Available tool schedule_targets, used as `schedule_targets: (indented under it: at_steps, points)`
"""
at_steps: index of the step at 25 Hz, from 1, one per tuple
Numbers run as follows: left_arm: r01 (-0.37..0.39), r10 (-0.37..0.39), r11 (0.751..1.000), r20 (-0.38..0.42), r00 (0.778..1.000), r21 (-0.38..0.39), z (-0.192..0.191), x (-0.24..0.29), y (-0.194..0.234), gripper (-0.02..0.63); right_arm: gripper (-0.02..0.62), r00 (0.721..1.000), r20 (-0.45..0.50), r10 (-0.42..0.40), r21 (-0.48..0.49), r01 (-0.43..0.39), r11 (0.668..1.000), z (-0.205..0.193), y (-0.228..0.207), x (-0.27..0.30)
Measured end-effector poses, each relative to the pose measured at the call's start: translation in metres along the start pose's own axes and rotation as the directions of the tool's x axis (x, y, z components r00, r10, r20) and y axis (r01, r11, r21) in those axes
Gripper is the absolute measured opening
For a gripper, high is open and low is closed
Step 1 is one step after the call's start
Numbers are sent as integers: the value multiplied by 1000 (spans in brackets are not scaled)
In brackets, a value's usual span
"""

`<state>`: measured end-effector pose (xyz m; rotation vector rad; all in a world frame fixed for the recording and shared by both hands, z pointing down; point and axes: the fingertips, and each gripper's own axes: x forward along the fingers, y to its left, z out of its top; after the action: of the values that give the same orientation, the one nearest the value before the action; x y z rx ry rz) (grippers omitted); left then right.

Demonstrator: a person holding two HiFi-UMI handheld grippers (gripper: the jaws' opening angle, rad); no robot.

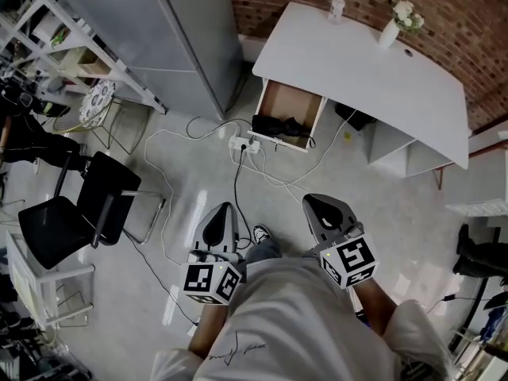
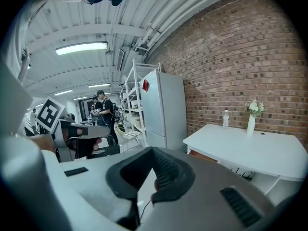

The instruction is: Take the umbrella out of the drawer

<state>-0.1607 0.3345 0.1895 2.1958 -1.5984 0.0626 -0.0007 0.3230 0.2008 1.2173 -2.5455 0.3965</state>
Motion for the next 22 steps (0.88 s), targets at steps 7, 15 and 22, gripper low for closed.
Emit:
schedule_targets:
  at_steps: [7,15,22]
  points:
    - [40,-40,999,-1,999,11,14,14,31,17,15,1000,2,-30,-23,30,999,13,11,32]
    - [56,-56,998,-21,998,4,23,39,44,17,15,999,-12,-47,-28,47,999,22,-3,55]
    - [71,-69,997,-42,997,38,33,91,39,17,15,999,7,-50,0,50,999,33,-46,86]
